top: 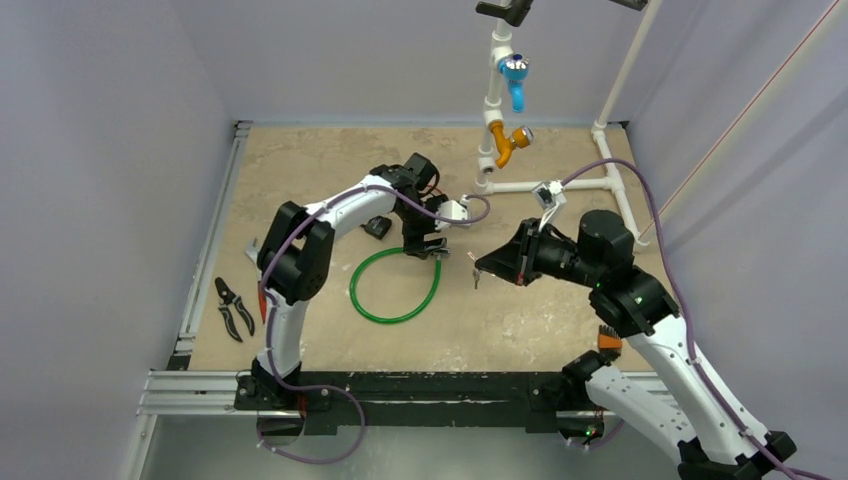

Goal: Unlock with the key

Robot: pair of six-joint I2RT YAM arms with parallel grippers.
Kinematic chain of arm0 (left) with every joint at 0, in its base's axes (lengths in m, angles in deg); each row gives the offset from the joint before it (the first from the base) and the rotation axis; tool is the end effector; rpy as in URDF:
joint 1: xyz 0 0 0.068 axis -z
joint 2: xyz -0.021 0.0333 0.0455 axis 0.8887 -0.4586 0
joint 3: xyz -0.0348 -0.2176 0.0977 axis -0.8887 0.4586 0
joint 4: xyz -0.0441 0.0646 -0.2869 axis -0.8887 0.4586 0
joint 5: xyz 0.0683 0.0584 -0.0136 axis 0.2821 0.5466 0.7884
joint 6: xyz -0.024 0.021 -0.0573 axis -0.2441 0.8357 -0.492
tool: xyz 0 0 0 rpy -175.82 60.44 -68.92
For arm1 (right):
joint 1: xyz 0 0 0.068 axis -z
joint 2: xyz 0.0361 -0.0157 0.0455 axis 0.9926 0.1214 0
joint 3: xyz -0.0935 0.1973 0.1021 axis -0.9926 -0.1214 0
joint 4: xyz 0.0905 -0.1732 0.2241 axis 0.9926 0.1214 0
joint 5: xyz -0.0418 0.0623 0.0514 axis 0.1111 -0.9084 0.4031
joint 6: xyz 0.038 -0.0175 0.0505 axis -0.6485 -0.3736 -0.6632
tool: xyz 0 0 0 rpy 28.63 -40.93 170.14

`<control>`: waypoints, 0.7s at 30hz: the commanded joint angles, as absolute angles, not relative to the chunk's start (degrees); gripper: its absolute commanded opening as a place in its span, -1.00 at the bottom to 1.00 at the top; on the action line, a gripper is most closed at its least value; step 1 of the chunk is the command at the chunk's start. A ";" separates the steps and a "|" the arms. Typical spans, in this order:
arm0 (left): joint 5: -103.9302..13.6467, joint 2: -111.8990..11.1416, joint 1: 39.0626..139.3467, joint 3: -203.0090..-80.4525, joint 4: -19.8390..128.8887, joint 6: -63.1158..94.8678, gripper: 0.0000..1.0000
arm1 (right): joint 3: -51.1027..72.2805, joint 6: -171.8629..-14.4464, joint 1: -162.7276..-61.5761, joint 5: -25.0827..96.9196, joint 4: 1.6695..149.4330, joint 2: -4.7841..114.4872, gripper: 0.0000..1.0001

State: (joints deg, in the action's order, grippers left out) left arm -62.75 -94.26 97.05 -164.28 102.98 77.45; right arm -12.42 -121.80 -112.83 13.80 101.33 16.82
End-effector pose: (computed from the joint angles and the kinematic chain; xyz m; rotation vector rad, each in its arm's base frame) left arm 0.3626 -0.2751 0.1381 1.8907 1.9320 -0.5528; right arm 0.1903 0.1385 0.3431 -0.2934 2.0036 1.2402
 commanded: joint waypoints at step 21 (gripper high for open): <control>-58.45 -96.23 101.98 -161.40 100.32 80.73 -0.07 | 4.97 -117.72 -112.39 14.42 109.41 15.69 -1.00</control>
State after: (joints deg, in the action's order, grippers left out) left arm -56.32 -98.37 102.10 -163.86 101.34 78.92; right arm 2.44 -119.33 -112.61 14.02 108.41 15.62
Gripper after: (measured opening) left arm 0.501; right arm 0.008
